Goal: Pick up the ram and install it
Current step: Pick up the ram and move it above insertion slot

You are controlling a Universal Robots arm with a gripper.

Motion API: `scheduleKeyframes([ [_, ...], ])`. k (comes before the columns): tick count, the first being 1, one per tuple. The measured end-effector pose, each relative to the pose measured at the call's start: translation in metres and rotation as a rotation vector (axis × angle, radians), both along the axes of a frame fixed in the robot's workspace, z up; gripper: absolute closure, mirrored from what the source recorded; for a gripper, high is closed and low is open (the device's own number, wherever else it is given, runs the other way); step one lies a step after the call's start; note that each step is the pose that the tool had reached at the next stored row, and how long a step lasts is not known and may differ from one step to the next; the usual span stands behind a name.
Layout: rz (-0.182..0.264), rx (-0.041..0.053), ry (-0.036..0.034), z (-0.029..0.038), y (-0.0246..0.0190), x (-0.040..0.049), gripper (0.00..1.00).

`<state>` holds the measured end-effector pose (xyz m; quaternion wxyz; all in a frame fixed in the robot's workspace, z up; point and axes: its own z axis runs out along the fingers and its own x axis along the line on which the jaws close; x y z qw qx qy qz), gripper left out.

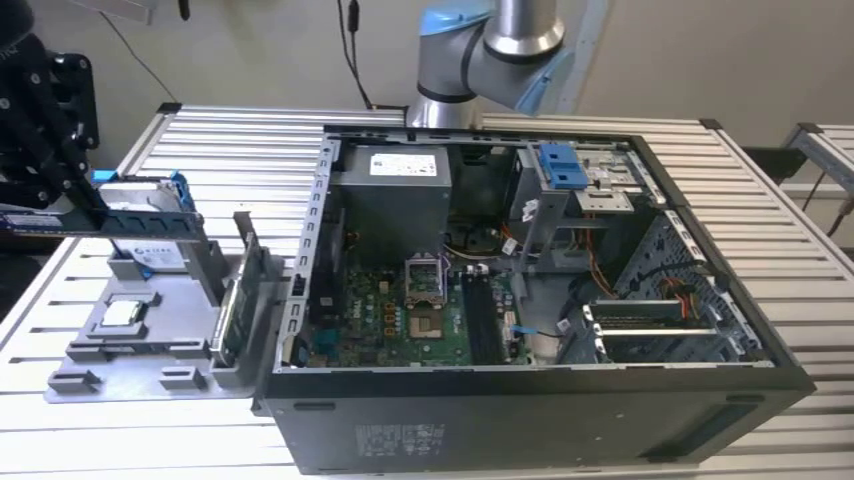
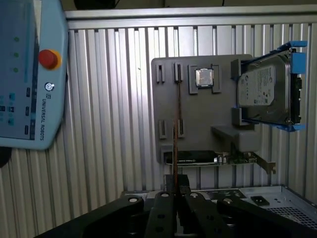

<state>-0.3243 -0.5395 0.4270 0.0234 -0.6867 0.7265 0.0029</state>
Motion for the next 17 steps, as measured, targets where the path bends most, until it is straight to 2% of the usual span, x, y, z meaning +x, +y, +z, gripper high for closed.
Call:
scheduleKeyframes([
  [17,0.000,0.0000,0.0002,0.0000,0.0000,0.0278,0.86],
])
